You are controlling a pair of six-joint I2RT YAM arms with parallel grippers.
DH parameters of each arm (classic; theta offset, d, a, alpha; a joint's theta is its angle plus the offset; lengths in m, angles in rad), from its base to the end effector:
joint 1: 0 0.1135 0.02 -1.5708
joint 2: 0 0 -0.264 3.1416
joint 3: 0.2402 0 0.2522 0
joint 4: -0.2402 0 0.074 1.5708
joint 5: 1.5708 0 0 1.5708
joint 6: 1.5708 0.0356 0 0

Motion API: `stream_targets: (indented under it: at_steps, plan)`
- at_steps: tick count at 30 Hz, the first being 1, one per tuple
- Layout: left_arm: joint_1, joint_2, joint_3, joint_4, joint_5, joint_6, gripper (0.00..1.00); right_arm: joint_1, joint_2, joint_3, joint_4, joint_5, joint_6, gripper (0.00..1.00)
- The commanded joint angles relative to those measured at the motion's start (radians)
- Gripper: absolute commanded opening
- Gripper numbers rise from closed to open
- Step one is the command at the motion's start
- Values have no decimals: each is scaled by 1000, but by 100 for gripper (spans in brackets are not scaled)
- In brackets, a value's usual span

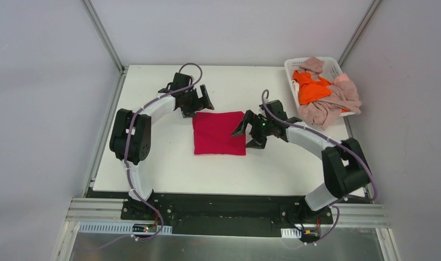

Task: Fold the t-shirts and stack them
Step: Smooth out wrinkles on the folded tshirt, then put the neatly folded tshirt into the corner of the board with the left arm

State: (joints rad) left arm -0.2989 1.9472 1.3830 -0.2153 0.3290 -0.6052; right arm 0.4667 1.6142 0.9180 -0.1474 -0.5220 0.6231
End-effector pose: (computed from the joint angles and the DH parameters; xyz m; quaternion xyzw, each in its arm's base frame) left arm 0.4101 -0.1384 0.2030 -0.0765 0.9093 -0.3020 0.2760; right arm 0.2846 0.1632 0.1879 -0.0209 0.9074 0.3843 0.1688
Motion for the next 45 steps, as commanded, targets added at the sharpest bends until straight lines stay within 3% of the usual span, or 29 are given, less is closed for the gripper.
stream_targets:
  at_steps: [1, 9, 20, 22, 25, 27, 34, 41, 45]
  plan:
    - [12, -207, -46, -65, -52, 72, 99, -3, -189, 17, -108, 153, -75, 100]
    - [12, -331, -260, -119, -168, 11, 98, -6, -281, -20, -190, 234, -102, 100]
    - [-22, -161, -265, -80, -34, -7, 71, -9, -303, -29, -224, 286, -112, 100]
    - [-31, -116, -253, -72, -40, -15, 56, -10, -296, -29, -225, 289, -112, 100]
    - [-30, -57, -230, -75, -79, -20, 17, -15, -294, -25, -233, 290, -115, 100]
    - [-26, -32, -189, -106, -159, -1, 0, -21, -298, -27, -234, 290, -121, 100]
    - [61, 39, 3, -246, -464, 210, 0, -50, -305, 1, -317, 299, -182, 100]
    - [203, 176, 292, -351, -491, 430, 0, -55, -299, 21, -377, 328, -245, 100]
    - [217, 245, 417, -354, -670, 621, 0, -66, -286, 29, -384, 332, -256, 100]
